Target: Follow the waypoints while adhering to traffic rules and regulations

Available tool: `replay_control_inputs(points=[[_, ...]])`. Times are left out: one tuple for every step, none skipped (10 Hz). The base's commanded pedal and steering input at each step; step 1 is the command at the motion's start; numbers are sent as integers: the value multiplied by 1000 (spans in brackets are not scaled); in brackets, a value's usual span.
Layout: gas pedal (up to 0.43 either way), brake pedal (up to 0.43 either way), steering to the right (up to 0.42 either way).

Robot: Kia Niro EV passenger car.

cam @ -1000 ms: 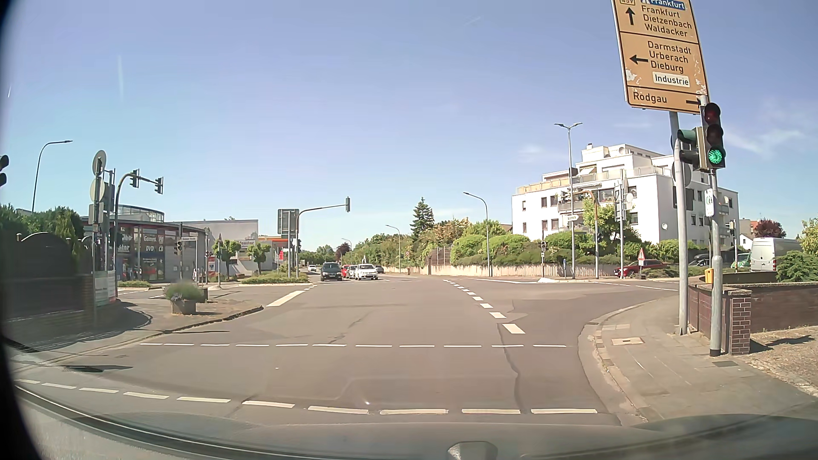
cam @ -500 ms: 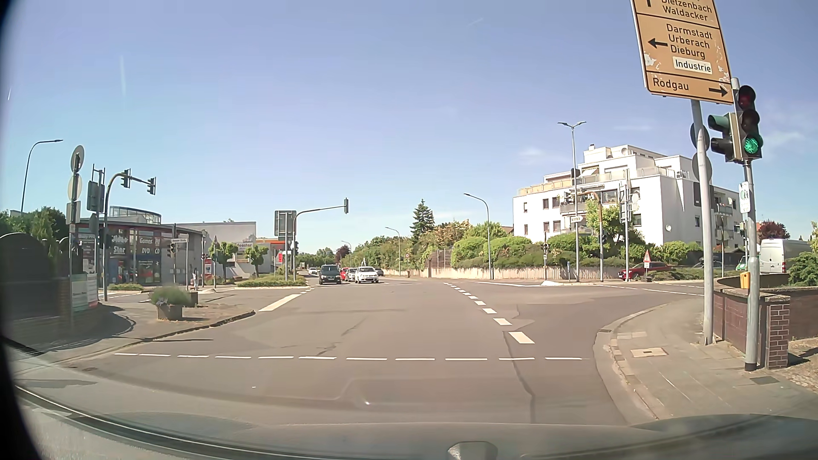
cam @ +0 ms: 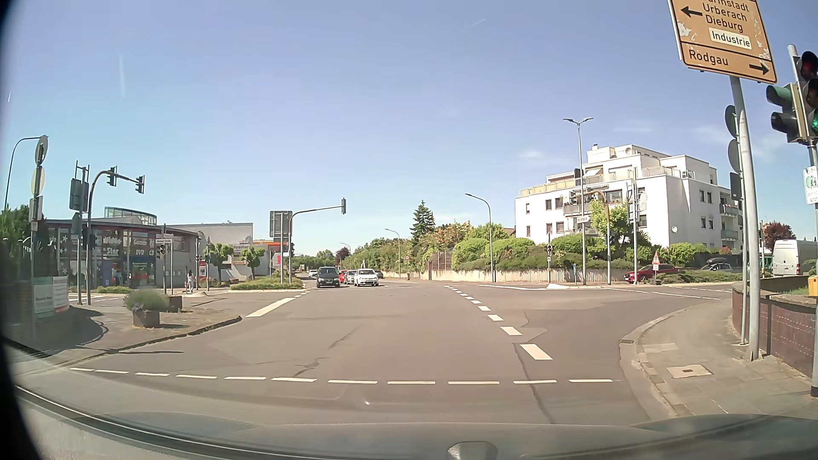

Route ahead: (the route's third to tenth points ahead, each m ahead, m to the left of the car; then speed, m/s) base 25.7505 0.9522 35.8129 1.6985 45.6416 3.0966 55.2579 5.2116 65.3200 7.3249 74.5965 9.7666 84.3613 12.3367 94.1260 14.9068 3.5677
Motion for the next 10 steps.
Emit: replay_control_inputs(points=[[441,30,0],[449,30,1],[449,30,0],[461,30,0],[469,30,1],[469,30,1],[469,30,3],[469,30,3],[469,30,3],[469,30,3]])
